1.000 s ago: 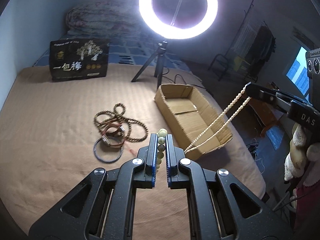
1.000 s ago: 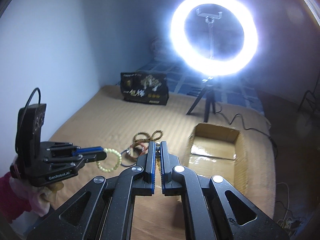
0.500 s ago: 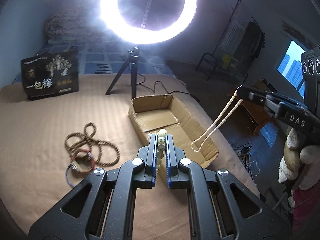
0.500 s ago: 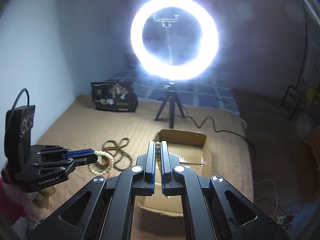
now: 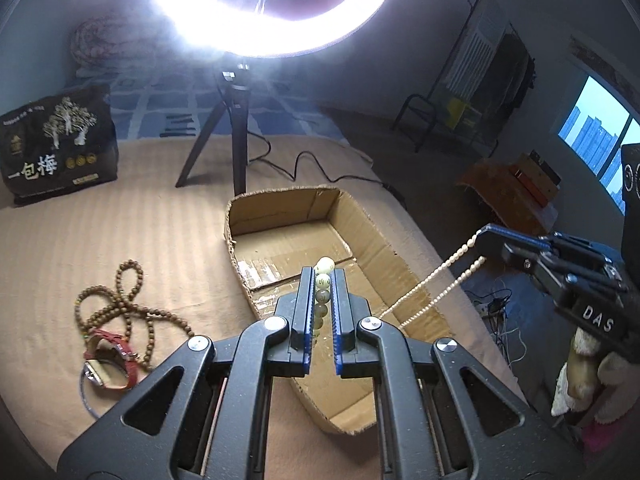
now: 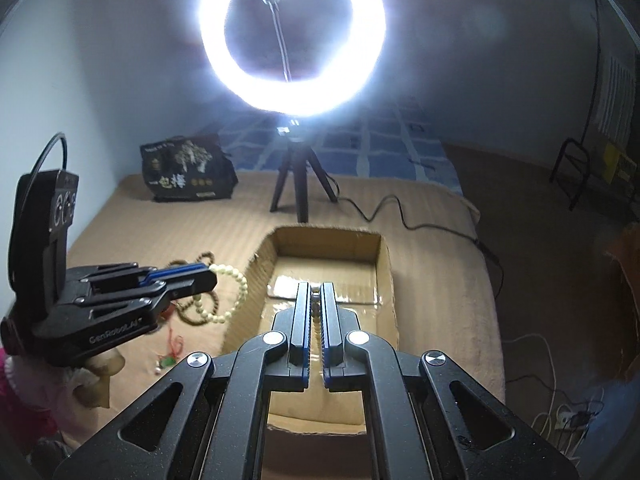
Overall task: Organize jewelry
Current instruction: 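Lift and carry the bracelet and pearl necklace over the cardboard box, then open both tools to drop the bracelet and necklace into the box, then grasp the brown leather watch with left tool while right grasps the jade pendant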
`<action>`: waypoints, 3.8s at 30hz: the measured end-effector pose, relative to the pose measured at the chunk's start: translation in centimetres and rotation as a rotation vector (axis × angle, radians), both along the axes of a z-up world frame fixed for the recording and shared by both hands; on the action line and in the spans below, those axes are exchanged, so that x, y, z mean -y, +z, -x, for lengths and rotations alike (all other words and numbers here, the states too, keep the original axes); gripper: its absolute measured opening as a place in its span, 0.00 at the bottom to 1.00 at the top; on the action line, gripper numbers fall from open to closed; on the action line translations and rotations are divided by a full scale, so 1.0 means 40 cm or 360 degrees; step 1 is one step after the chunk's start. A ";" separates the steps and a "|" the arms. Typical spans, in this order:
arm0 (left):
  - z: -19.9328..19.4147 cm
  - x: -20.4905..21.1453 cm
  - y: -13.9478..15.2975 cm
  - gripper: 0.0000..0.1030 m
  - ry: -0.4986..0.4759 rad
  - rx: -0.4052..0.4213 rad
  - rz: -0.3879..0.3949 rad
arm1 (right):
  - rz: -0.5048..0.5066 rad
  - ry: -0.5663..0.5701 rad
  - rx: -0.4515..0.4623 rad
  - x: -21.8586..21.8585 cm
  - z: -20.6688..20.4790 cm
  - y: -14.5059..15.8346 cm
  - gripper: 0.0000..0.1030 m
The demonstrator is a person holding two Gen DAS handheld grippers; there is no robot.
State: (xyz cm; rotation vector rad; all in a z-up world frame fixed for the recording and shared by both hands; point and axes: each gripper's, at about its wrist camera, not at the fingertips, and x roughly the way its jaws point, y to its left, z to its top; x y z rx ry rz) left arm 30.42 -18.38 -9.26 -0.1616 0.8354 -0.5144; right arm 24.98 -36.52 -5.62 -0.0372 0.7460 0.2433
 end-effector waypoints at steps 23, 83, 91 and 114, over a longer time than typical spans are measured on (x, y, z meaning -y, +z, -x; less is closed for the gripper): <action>-0.037 0.063 -0.121 0.05 -0.0042 -0.0100 -0.0186 | -0.0097 -0.0051 -0.0247 0.053 -0.053 -0.181 0.03; 0.019 -0.460 -0.179 0.30 0.0305 -0.0263 -0.0258 | -0.0044 0.0491 -0.0347 -0.402 0.060 -0.236 0.75; -0.013 -0.459 -0.218 0.30 0.0324 -0.0318 -0.0219 | -0.0018 0.0503 -0.0496 -0.457 0.052 -0.318 0.54; -0.068 -0.422 -0.275 0.24 0.0303 -0.0370 -0.0284 | -0.0042 0.0325 -0.0671 -0.497 -0.025 -0.412 0.29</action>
